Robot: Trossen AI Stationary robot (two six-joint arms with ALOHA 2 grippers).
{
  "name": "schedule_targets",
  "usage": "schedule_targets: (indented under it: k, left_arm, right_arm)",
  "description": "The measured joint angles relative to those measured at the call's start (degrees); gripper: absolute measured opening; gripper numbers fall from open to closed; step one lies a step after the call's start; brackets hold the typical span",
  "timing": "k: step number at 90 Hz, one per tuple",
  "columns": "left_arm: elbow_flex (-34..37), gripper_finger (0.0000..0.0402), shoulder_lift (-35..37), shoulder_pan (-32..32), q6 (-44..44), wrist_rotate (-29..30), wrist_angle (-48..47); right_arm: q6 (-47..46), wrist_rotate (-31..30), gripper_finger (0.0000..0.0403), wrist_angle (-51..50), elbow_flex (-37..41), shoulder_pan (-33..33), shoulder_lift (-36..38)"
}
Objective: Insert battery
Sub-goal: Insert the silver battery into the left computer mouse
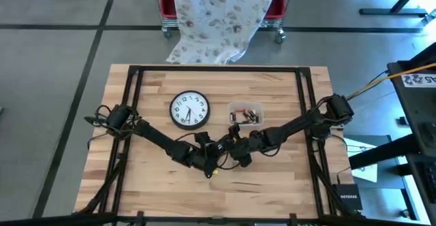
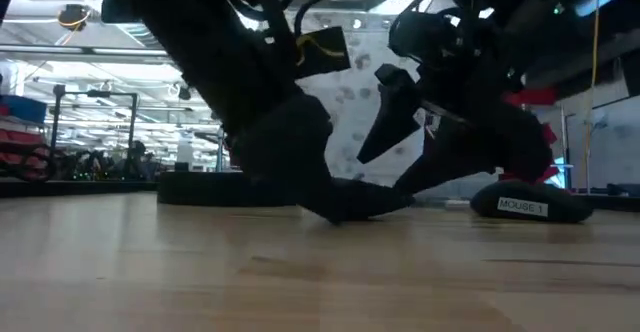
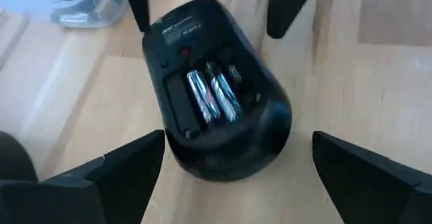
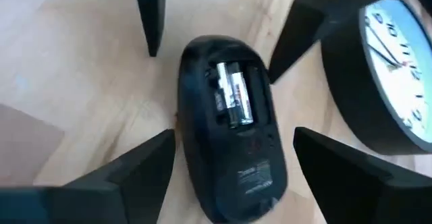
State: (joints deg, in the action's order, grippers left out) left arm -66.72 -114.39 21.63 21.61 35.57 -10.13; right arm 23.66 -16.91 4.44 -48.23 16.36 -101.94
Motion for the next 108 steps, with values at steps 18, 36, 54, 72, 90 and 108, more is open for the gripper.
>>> schedule_targets:
  k: [18, 36, 54, 72, 90, 108]
  left_arm:
    - [0.1, 0.0354, 0.0, 0.0, -0.4, -0.5, 0.2]
    - [0.2, 0.0354, 0.0, -0.1, -0.2, -2.0, 0.2]
    - [0.3, 0.0354, 0.1, -0.2, 0.3, -3.7, -0.3]
    - [0.1, 0.0354, 1.1, 1.9, 1.0, -0.9, -3.2]
    - [-0.1, 0.0354, 5.0, 5.4, 1.5, 4.7, -5.5]
    - [-0.1, 0.0354, 5.6, 7.1, 0.8, 8.1, -3.1]
  right_arm:
    - [2.7, -6.4, 0.0286, 6.5, -0.2, 0.4, -6.0]
    - [-0.8, -2.9, 0.0218, 7.0, -0.3, -0.9, -7.5]
    - [-4.6, 1.2, 0.0119, 7.1, -0.4, -2.6, -7.5]
    - [-12.2, 1.9, 0.0111, 6.9, -0.5, -0.7, -6.0]
    - [-22.0, 10.6, 0.0082, -1.8, -0.3, 0.5, 1.8]
    - [-36.1, 53.4, 0.0075, -13.5, 0.8, -4.7, 9.2]
